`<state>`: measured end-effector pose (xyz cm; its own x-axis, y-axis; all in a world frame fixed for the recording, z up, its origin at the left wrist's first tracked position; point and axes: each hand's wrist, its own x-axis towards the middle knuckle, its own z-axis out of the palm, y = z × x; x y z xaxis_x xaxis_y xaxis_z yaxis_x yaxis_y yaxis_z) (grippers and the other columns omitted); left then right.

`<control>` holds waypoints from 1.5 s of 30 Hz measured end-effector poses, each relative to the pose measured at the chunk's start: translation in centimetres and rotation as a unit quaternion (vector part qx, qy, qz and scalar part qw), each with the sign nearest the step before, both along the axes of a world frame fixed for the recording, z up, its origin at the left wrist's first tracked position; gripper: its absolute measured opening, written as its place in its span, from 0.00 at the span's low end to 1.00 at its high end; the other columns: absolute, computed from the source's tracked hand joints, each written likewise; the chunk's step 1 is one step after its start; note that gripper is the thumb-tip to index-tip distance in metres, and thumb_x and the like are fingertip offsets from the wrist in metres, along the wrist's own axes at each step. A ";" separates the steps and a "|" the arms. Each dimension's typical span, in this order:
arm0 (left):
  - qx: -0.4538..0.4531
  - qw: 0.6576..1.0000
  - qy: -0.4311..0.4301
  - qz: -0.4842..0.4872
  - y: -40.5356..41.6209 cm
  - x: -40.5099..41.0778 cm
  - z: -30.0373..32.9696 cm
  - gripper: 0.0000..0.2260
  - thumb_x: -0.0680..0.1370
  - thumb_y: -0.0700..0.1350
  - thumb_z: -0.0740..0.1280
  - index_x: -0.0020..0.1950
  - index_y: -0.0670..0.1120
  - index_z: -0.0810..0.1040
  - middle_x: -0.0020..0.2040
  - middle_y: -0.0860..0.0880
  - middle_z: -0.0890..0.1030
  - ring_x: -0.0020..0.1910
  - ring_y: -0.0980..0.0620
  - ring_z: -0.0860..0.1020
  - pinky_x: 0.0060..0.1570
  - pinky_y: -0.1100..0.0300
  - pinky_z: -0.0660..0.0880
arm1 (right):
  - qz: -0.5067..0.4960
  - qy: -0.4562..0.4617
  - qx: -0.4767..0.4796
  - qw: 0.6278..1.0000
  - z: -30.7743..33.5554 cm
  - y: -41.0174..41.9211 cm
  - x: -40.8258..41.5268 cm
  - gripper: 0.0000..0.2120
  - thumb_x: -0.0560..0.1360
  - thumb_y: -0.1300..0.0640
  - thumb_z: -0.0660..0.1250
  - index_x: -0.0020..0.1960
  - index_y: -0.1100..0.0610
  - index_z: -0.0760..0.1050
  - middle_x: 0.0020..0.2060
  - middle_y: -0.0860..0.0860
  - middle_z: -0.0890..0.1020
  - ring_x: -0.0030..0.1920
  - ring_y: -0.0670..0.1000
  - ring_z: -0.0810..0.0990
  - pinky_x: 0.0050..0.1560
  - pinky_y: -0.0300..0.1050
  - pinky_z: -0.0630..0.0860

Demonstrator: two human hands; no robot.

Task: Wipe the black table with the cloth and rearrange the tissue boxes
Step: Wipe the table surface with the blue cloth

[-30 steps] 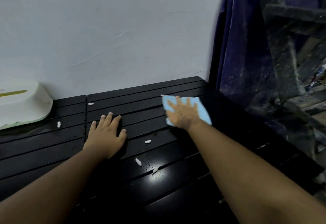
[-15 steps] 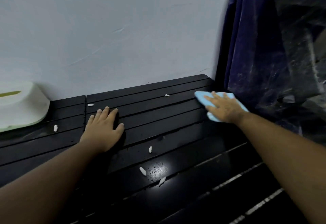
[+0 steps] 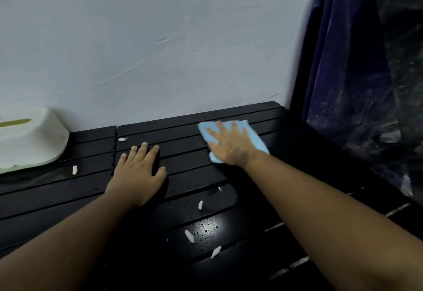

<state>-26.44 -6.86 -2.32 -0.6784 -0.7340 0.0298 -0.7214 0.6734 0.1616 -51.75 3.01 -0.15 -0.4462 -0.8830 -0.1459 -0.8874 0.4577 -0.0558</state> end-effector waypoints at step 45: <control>-0.017 1.000 0.005 0.001 -0.4 0.1 -0.7 0.39 0.70 0.67 0.37 0.80 0.56 0.47 0.81 0.50 0.46 0.80 0.50 0.43 0.77 0.51 0.42 | -0.153 0.040 0.048 0.986 1.1 -0.3 -22.0 0.36 0.69 0.30 0.44 0.76 0.38 0.51 0.78 0.44 0.50 0.76 0.62 0.51 0.74 0.63 0.50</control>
